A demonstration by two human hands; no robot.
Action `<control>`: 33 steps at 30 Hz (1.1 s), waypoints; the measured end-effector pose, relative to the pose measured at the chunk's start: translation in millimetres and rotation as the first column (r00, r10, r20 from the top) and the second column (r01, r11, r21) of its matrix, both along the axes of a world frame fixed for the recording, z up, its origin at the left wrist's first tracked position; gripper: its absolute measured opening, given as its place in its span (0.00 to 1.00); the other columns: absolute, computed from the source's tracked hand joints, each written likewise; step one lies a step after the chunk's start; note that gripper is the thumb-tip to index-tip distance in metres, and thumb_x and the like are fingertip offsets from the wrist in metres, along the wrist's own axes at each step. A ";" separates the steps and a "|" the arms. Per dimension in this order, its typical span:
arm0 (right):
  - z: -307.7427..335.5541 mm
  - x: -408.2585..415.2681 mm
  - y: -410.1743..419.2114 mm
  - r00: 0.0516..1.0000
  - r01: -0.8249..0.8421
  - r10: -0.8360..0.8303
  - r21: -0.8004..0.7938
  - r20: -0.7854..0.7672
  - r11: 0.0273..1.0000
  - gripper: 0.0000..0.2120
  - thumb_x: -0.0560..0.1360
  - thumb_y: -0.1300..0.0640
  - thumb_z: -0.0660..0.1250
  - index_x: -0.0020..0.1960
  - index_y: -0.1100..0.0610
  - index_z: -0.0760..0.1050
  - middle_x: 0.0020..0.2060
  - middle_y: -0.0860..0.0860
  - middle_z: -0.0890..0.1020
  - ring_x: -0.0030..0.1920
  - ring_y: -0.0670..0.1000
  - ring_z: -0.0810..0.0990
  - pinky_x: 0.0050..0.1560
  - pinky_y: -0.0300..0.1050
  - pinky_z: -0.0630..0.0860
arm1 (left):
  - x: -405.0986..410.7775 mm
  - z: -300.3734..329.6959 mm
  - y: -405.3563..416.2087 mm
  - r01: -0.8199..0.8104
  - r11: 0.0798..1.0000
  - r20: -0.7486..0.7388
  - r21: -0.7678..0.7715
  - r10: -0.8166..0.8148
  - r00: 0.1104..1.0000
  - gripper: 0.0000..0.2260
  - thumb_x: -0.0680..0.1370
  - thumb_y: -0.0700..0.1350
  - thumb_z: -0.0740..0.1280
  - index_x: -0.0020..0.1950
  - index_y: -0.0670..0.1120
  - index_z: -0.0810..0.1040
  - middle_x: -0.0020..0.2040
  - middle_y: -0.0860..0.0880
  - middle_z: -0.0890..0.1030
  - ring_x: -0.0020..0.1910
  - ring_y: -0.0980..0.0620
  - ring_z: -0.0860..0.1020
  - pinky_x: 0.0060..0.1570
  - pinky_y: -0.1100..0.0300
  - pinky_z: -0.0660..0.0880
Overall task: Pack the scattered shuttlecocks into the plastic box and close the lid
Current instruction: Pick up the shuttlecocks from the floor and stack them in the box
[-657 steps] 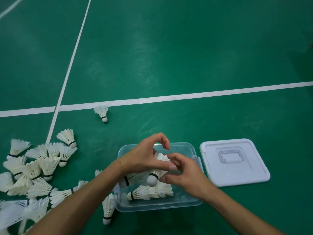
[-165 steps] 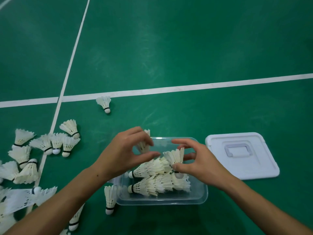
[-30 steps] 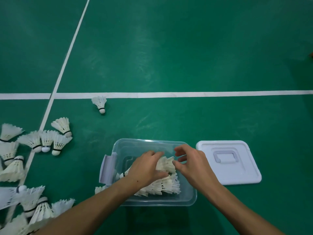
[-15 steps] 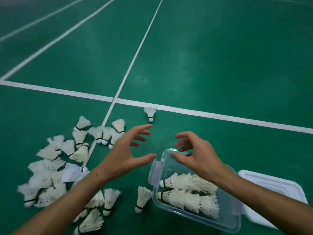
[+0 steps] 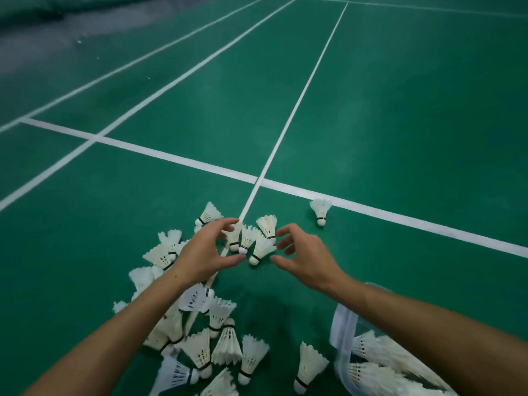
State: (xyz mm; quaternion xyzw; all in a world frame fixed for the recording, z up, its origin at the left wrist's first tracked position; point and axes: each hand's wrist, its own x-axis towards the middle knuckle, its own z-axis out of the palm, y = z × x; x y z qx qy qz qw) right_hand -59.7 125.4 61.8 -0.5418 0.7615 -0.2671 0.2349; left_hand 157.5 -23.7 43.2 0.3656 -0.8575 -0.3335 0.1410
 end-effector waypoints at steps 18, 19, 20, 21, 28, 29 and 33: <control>-100.0 10.7 -77.5 0.994 0.044 -0.023 0.192 -0.108 0.980 0.26 0.77 0.60 0.70 0.71 0.46 0.65 0.54 0.58 0.83 0.51 0.61 0.82 0.50 0.56 0.81 | -72.8 -82.1 -79.5 0.007 0.998 0.466 0.068 -0.038 0.884 0.23 0.74 0.55 0.79 0.66 0.52 0.79 0.61 0.48 0.82 0.53 0.48 0.80 0.56 0.50 0.80; -96.1 6.2 -72.1 0.995 0.021 -0.001 0.191 -0.104 0.981 0.27 0.77 0.59 0.72 0.71 0.46 0.65 0.53 0.57 0.83 0.51 0.61 0.82 0.49 0.56 0.81 | -72.2 -83.2 -76.8 -0.008 0.995 0.440 0.095 -0.035 0.897 0.20 0.74 0.53 0.79 0.63 0.51 0.80 0.59 0.47 0.83 0.52 0.48 0.81 0.54 0.51 0.80; -89.7 1.4 -65.1 0.996 -0.002 0.018 0.180 -0.089 0.984 0.28 0.75 0.58 0.73 0.70 0.45 0.66 0.52 0.57 0.83 0.50 0.60 0.82 0.49 0.55 0.81 | -70.0 -82.5 -74.1 -0.015 0.992 0.414 0.124 -0.038 0.910 0.17 0.74 0.52 0.80 0.59 0.51 0.81 0.56 0.47 0.83 0.50 0.49 0.81 0.50 0.53 0.79; -81.9 -4.3 -56.9 0.998 -0.021 0.032 0.164 -0.062 0.986 0.28 0.75 0.58 0.74 0.70 0.44 0.67 0.51 0.56 0.83 0.48 0.59 0.82 0.49 0.55 0.81 | -67.3 -79.3 -70.2 -0.014 0.988 0.388 0.155 -0.048 0.920 0.14 0.74 0.50 0.80 0.55 0.51 0.81 0.53 0.47 0.84 0.47 0.50 0.81 0.46 0.56 0.78; 25.6 -47.1 43.7 0.997 0.021 -0.018 -0.033 0.074 0.999 0.26 0.74 0.63 0.75 0.68 0.46 0.75 0.41 0.44 0.80 0.38 0.45 0.81 0.46 0.42 0.81 | -58.7 14.6 -3.5 0.111 0.968 0.048 0.223 -0.125 0.991 0.06 0.76 0.50 0.76 0.47 0.50 0.81 0.41 0.50 0.84 0.29 0.62 0.77 0.29 0.69 0.72; 41.4 -51.6 64.7 0.996 0.047 -0.042 -0.058 0.083 0.997 0.26 0.74 0.63 0.76 0.67 0.45 0.76 0.42 0.45 0.80 0.39 0.46 0.82 0.45 0.41 0.81 | -61.7 31.4 12.0 0.142 0.964 -0.001 0.223 -0.145 0.989 0.05 0.77 0.48 0.75 0.47 0.49 0.81 0.40 0.49 0.84 0.27 0.62 0.75 0.27 0.69 0.71; 82.4 -61.2 157.9 0.963 0.233 -0.207 -0.146 0.174 0.961 0.26 0.74 0.62 0.78 0.65 0.42 0.77 0.45 0.50 0.80 0.40 0.49 0.84 0.41 0.47 0.85 | -83.5 80.0 72.4 0.256 0.960 -0.182 0.116 -0.233 0.955 0.06 0.78 0.44 0.74 0.46 0.46 0.79 0.36 0.51 0.79 0.27 0.61 0.75 0.26 0.71 0.70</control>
